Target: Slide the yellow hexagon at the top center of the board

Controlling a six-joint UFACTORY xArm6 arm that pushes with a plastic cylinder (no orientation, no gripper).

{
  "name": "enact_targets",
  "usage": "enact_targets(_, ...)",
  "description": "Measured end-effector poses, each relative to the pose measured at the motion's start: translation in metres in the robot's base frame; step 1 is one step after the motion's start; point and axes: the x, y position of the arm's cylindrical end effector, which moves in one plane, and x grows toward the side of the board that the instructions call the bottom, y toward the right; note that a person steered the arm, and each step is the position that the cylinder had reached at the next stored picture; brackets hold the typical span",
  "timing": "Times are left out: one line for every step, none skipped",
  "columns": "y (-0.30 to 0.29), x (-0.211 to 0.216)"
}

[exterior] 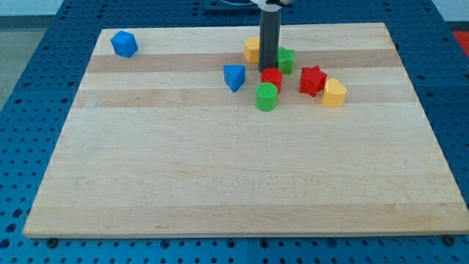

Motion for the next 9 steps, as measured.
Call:
enact_targets(0.000, -0.021)
enact_targets(0.000, -0.023)
enact_targets(0.002, -0.027)
enact_targets(0.002, -0.039)
enact_targets(-0.001, -0.039)
enact_targets(-0.002, -0.032)
enact_targets(-0.011, -0.012)
enact_targets(-0.037, -0.010)
enact_targets(-0.047, -0.010)
